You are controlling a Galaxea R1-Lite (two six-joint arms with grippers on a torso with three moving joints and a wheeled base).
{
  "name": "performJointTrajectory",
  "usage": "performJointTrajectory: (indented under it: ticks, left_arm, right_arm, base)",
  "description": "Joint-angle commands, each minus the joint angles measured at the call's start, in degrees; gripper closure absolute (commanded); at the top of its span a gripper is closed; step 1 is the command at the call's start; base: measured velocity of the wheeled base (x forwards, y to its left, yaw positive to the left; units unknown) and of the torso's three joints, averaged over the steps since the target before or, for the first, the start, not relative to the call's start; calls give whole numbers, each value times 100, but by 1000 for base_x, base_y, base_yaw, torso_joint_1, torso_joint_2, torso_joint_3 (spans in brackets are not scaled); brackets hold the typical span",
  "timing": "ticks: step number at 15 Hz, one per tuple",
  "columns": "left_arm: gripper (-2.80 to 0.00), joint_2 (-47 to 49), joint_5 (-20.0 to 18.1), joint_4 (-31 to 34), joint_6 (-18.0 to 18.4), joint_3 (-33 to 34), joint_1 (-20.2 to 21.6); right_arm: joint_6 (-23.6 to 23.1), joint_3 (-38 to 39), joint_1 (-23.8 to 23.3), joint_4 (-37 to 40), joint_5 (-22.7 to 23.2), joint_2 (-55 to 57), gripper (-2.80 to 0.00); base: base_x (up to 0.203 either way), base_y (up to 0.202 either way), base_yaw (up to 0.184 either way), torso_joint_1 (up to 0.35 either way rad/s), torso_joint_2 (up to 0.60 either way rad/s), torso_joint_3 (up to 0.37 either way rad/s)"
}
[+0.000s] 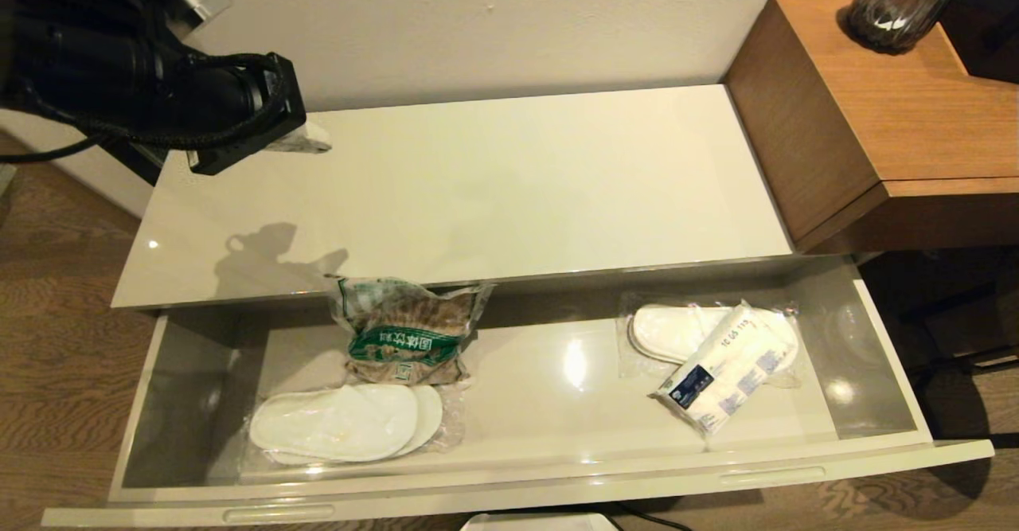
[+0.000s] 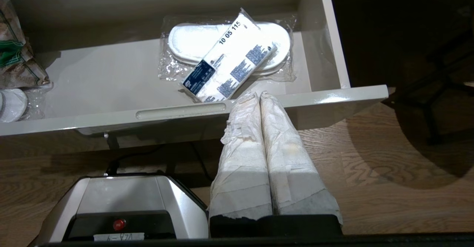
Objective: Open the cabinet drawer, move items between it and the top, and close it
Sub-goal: Take out the solid drinks from the drawer
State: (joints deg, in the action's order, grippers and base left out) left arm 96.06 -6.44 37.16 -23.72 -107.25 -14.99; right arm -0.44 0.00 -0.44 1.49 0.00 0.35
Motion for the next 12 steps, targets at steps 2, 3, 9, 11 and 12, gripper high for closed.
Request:
performJointTrajectory:
  ticks: [2, 3, 9, 11, 12]
  left_arm:
    - [0, -179, 39, 213, -59, 790, 5]
    - [0, -251, 115, 318, -62, 1155, 9]
    - [0, -71, 444, 510, 21, 1612, -9]
    - [0, 3, 450, 503, 204, 1580, -12]
    - [-280, 99, 466, 503, 237, 1546, -12]
  right_arm:
    - [0, 8, 0, 1, 0, 0, 0]
    - [0, 0, 0, 1, 0, 0, 0]
    - [0, 0, 0, 1, 0, 0, 0]
    - [0, 0, 0, 1, 0, 0, 0]
    - [0, 0, 0, 1, 0, 0, 0]
  base:
    - [0, 0, 0, 0, 0, 0]
    - [0, 0, 0, 0, 0, 0]
    - [0, 0, 0, 0, 0, 0]
    - [0, 0, 0, 0, 0, 0]
    - [0, 0, 0, 0, 0, 0]
